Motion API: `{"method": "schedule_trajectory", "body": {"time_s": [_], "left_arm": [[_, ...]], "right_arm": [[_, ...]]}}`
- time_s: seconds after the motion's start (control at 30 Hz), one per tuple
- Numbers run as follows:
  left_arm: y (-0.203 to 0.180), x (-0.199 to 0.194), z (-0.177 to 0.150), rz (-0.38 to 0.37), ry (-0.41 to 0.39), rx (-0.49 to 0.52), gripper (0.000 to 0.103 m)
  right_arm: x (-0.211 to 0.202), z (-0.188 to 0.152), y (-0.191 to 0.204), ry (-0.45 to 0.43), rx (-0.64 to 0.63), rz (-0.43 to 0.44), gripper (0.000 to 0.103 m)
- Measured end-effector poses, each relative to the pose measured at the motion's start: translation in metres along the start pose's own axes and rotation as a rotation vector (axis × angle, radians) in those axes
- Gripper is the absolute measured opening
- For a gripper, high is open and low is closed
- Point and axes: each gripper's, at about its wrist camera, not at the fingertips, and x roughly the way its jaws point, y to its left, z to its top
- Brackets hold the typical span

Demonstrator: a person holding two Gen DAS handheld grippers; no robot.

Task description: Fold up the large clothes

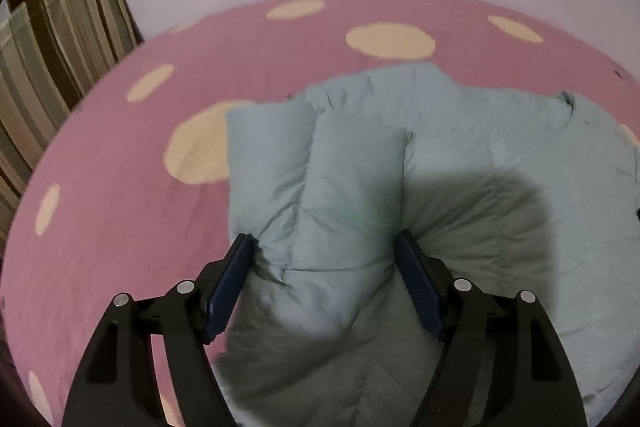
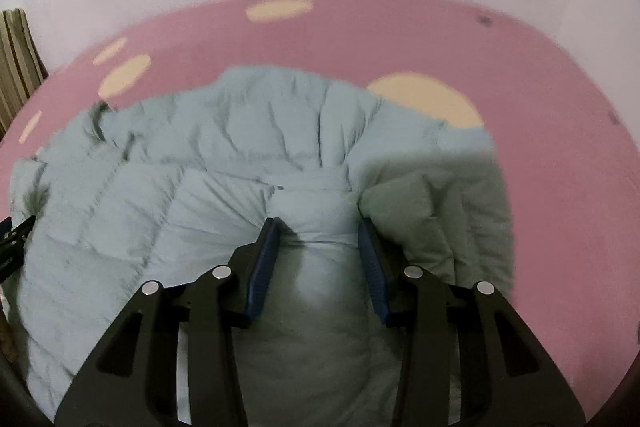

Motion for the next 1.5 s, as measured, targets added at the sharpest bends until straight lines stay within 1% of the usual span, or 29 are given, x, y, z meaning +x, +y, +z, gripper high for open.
{"method": "schedule_trajectory", "body": {"time_s": [0.03,0.1,0.2,0.33,0.4,0.47,0.53,0.57,0.63,0.73,0.8,0.9,0.97,1.03,1.07,1.17,1.27,1.3,1.4,1.5], "left_arm": [[0.001,0.005,-0.002,-0.01,0.011,-0.01,0.074],[0.001,0.005,-0.003,-0.009,0.005,-0.01,0.074],[0.004,-0.013,-0.002,0.013,-0.026,-0.008,0.073],[0.019,-0.045,-0.019,0.008,-0.098,-0.043,0.073],[0.022,-0.043,-0.028,0.003,-0.081,-0.046,0.073],[0.024,-0.028,-0.039,-0.014,-0.02,-0.051,0.073],[0.026,-0.016,-0.043,-0.044,0.018,-0.071,0.074],[0.027,-0.012,-0.042,-0.05,0.025,-0.076,0.074],[0.026,-0.008,-0.041,-0.044,0.027,-0.069,0.076],[0.024,-0.013,-0.039,-0.032,0.012,-0.056,0.075],[0.027,-0.022,-0.039,-0.031,0.003,-0.051,0.075],[0.035,-0.043,-0.05,-0.036,-0.008,-0.053,0.075],[0.041,-0.058,-0.062,-0.042,-0.021,-0.049,0.075],[0.047,-0.077,-0.078,-0.034,-0.04,-0.032,0.075],[0.051,-0.085,-0.086,-0.035,-0.045,-0.027,0.075],[0.068,-0.108,-0.116,-0.05,-0.044,-0.04,0.075],[0.083,-0.127,-0.148,-0.077,-0.02,-0.064,0.076],[0.088,-0.131,-0.159,-0.086,-0.008,-0.072,0.076],[0.102,-0.143,-0.195,-0.113,0.037,-0.089,0.078],[0.108,-0.151,-0.22,-0.147,0.069,-0.104,0.078]], "right_arm": [[0.005,-0.002,-0.001,0.005,0.003,0.005,0.04],[0.004,-0.003,0.0,-0.003,-0.003,0.001,0.04],[-0.012,-0.003,0.001,-0.023,-0.007,-0.006,0.04],[-0.045,-0.018,0.0,-0.076,-0.013,0.004,0.042],[-0.051,-0.029,0.003,-0.077,-0.03,-0.004,0.042],[-0.041,-0.04,0.005,-0.033,-0.046,-0.009,0.042],[-0.031,-0.046,0.005,-0.014,-0.055,-0.013,0.043],[-0.025,-0.048,0.006,-0.005,-0.053,-0.013,0.043],[-0.023,-0.048,0.006,-0.004,-0.051,-0.021,0.043],[-0.026,-0.045,0.01,-0.013,-0.064,-0.039,0.043],[-0.037,-0.047,0.008,-0.031,-0.059,-0.036,0.044],[-0.058,-0.057,0.005,-0.049,-0.049,-0.031,0.047],[-0.074,-0.066,0.003,-0.06,-0.052,-0.023,0.049],[-0.091,-0.076,-0.001,-0.07,-0.053,-0.021,0.055],[-0.102,-0.084,-0.005,-0.072,-0.043,-0.014,0.056],[-0.125,-0.11,-0.016,-0.06,-0.028,0.005,0.057],[-0.146,-0.142,-0.026,-0.051,-0.033,-0.01,0.06],[-0.15,-0.15,-0.029,-0.047,-0.03,-0.01,0.063],[-0.168,-0.18,-0.044,-0.028,-0.018,-0.022,0.065],[-0.182,-0.206,-0.06,-0.011,0.016,-0.017,0.068]]}}
